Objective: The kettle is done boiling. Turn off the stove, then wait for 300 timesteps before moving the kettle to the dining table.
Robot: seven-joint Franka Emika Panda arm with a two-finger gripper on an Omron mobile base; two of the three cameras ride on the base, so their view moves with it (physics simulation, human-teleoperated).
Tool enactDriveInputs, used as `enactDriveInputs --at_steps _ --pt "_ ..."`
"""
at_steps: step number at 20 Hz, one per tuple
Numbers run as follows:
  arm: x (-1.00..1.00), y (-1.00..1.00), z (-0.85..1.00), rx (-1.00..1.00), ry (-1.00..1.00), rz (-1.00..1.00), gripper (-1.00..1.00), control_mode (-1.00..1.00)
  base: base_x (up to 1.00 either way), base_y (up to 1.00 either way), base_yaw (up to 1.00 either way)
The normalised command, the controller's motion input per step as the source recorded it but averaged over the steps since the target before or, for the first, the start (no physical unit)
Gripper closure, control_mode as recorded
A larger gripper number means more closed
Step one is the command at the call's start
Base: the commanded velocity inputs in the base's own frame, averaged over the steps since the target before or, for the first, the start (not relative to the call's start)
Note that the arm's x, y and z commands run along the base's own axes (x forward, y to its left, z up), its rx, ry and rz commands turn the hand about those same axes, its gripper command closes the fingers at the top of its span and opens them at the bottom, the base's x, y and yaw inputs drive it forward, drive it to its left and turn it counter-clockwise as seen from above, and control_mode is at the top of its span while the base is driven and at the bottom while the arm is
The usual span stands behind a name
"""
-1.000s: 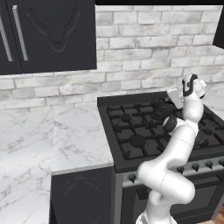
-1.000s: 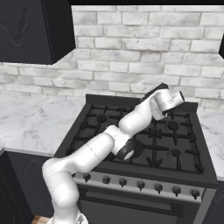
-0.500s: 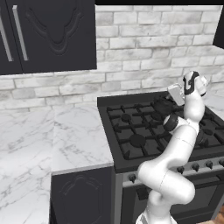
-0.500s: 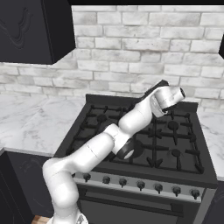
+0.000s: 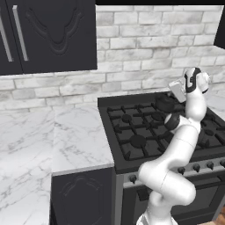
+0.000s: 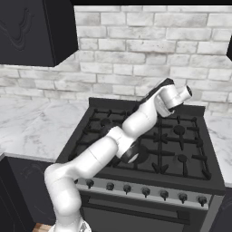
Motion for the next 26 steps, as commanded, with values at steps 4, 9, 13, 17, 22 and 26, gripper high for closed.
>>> enactDriveInputs --at_steps 4,9,13,17,22,26 --pt "-0.03 0.0 0.32 -0.07 0.0 -0.03 1.0 -1.0 0.0 0.0 0.0" --pt "-0.08 0.0 0.33 -0.07 0.0 -0.05 1.0 -1.0 0.0 0.0 0.0" --pt "-0.1 0.0 0.34 -0.08 0.0 -0.06 1.0 -1.0 0.0 0.0 0.0" --pt "-0.13 0.0 0.26 -0.07 0.0 -0.07 1.0 -1.0 0.0 0.0 0.0" --pt "-0.12 0.0 0.28 -0.07 0.0 -0.07 1.0 -1.0 0.0 0.0 0.0" --pt "-0.13 0.0 0.3 -0.07 0.0 -0.06 1.0 -1.0 0.0 0.0 0.0"
